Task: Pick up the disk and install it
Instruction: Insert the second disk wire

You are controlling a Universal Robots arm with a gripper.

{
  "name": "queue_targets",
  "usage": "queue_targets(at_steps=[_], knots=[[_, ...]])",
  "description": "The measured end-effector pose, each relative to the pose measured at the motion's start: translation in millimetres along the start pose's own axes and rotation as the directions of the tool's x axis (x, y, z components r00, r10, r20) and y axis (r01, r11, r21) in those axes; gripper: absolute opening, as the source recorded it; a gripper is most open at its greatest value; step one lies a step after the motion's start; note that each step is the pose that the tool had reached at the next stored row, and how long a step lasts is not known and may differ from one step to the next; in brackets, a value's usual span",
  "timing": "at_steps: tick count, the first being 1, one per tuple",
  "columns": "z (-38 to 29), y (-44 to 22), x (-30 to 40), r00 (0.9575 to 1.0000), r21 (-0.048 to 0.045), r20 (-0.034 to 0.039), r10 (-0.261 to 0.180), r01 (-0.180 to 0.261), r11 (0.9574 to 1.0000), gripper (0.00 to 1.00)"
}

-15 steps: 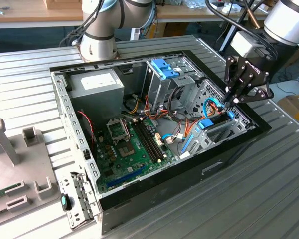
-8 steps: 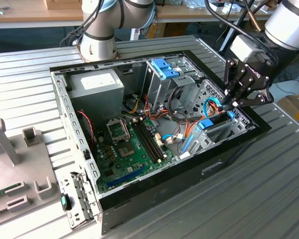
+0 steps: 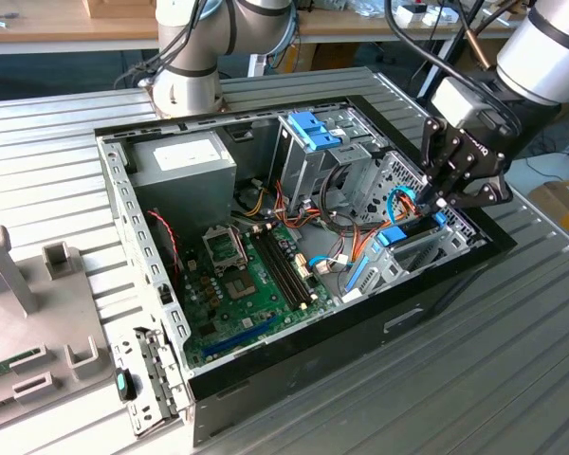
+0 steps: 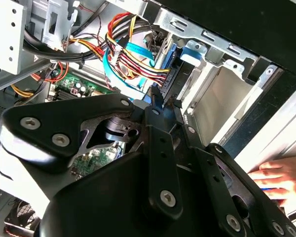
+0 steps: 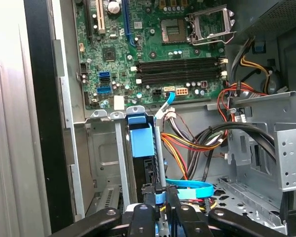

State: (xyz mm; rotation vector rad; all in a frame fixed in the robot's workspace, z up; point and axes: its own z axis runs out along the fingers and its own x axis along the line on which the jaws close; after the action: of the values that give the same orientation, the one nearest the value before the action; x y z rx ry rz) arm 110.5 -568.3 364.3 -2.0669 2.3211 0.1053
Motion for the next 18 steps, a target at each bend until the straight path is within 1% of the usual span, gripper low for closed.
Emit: queue_targets(at_steps=[3,4,6,8,10,12,14,15,16,17,18], knots=[[0.8,0.0,0.0,1.0000,0.0000,0.0002,0.000,0.000,1.0000,0.24],[1.3,-0.1,0.1,1.0000,0.0000,0.0002,0.000,0.000,1.0000,0.16],[2.2,-0.1,0.1,1.0000,-0.0001,0.0002,-0.001,0.001,1.0000,0.16],[2.3,0.0,0.0,1.0000,0.0003,-0.0040,-0.003,0.003,1.0000,0.16],[2.2,0.1,0.0,0.9982,-0.0036,-0.0065,-0.060,0.060,0.9982,0.16],[2.2,0.1,-0.1,0.9964,-0.0053,-0.0070,-0.084,0.084,0.9964,0.16],[3.6,0.8,0.0,0.9957,-0.0056,-0.0078,-0.092,0.092,0.9958,0.16],[3.7,0.9,0.1,0.9947,-0.0062,-0.0153,-0.102,0.102,0.9948,0.16],[3.7,1.0,0.1,0.9936,-0.0068,-0.0190,-0.111,0.111,0.9938,0.16],[3.8,1.0,0.2,0.9919,-0.0078,-0.0205,-0.125,0.125,0.9921,0.16],[4.2,1.4,0.2,0.9916,-0.0080,-0.0194,-0.128,0.128,0.9918,0.16]])
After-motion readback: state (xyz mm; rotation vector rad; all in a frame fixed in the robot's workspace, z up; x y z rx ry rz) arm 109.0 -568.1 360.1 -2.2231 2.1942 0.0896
